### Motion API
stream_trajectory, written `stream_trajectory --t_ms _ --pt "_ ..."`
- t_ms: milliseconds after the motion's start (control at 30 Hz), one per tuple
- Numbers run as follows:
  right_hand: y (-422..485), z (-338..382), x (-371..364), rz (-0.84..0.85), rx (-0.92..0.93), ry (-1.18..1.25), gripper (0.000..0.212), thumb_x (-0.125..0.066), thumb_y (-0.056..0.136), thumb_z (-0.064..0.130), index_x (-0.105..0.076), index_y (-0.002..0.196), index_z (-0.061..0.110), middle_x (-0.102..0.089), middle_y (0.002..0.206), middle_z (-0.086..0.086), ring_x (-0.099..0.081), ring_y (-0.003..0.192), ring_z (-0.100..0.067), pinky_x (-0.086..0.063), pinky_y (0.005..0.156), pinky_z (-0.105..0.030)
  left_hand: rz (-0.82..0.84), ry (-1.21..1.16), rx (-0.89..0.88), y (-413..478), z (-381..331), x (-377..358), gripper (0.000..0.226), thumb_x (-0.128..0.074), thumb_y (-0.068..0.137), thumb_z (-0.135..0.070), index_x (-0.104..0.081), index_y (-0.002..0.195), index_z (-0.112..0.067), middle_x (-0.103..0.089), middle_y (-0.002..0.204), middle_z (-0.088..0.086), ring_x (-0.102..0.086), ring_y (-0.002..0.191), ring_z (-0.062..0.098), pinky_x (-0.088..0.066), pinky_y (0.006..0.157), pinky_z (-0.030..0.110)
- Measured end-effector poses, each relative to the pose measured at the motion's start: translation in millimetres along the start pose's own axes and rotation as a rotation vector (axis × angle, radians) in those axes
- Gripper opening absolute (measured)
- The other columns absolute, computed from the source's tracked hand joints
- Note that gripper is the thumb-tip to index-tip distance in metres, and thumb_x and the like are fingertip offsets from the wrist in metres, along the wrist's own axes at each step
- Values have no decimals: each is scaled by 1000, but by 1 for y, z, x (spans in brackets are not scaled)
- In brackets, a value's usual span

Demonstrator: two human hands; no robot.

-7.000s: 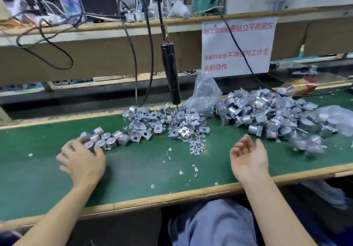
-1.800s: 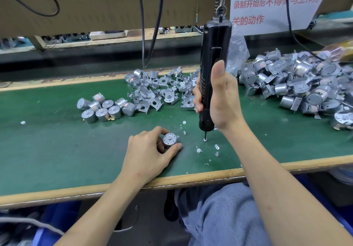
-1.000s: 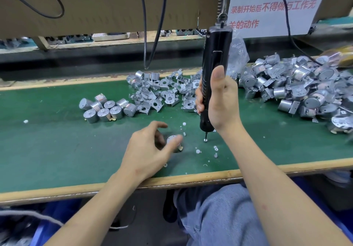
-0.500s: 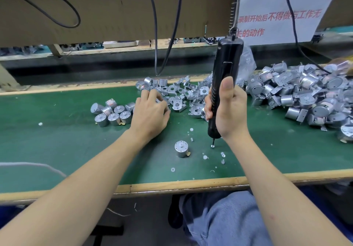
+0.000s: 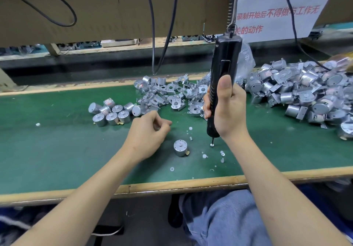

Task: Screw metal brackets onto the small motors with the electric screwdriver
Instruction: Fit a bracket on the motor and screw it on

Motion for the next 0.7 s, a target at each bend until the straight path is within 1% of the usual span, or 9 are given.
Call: stream_trajectory --t_ms 67,100,133,200,300,367,433,567,700 --pt "0 0 0 -3 8 0 91 -56 64 95 -48 75 6 -45 50 2 -41 39 -17 -35 44 -25 62 179 -99 -9 -5 -7 22 -65 88 -26 -53 70 -21 -72 87 -13 -57 85 10 -46 80 27" --pt "0 0 0 -2 11 1 91 -56 64 95 -48 75 5 -45 50 2 -41 39 -17 -35 43 -25 78 237 -141 -14 -6 -10 21 -67 89 -28 -56 71 -21 -70 89 -11 -54 86 13 -45 82 30" --pt "0 1 0 0 12 1 89 -56 64 95 -47 75 7 -44 51 1 -40 39 -17 -35 43 -25 86 263 -169 -17 -7 -11 20 -67 89 -31 -58 74 -22 -68 91 -8 -52 88 15 -43 83 30" --pt "0 0 -1 3 11 1 88 -57 63 95 -42 72 9 -44 51 1 -40 40 -17 -34 43 -25 111 260 -201 -22 -4 -10 17 -67 88 -38 -61 80 -24 -63 93 -9 -50 90 15 -39 80 26" --pt "0 2 -1 4 20 -6 98 -57 64 94 -34 72 -1 -44 51 1 -40 40 -17 -35 44 -25 223 237 -233 -28 1 -10 10 -68 85 -39 -64 90 -31 -57 96 -15 -50 92 6 -38 79 18" --pt "0 2 0 4 31 -9 102 -57 65 94 -35 74 -6 -45 51 1 -41 40 -16 -35 43 -25 297 234 -248 -31 4 -10 15 -69 82 -37 -67 96 -34 -56 101 -18 -51 95 1 -37 80 12" --pt "-1 2 0 3 35 -11 105 -57 65 94 -38 75 -9 -45 51 0 -41 40 -16 -35 43 -25 332 207 -252 -33 6 -9 20 -72 81 -34 -68 101 -35 -55 104 -20 -53 97 0 -37 81 10" --pt "-2 3 -1 7 36 -18 107 -57 65 93 -42 76 -12 -44 52 -3 -41 40 -16 -36 43 -25 300 150 -253 -35 9 -7 23 -77 81 -33 -68 102 -35 -56 104 -20 -55 96 2 -39 80 8" --pt "-2 4 -1 0 36 -20 106 -57 65 92 -41 76 -12 -44 52 -3 -41 40 -17 -37 43 -25 182 78 -250 -36 7 0 23 -81 79 -30 -68 99 -29 -59 100 -15 -58 89 4 -38 76 6"
Point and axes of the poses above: each hand's wrist, its own y-axis towards the middle knuckle, its own x-axis out of the back of the hand, z = x × y, the point moved 10 cm from there along y, towards the middle knuckle
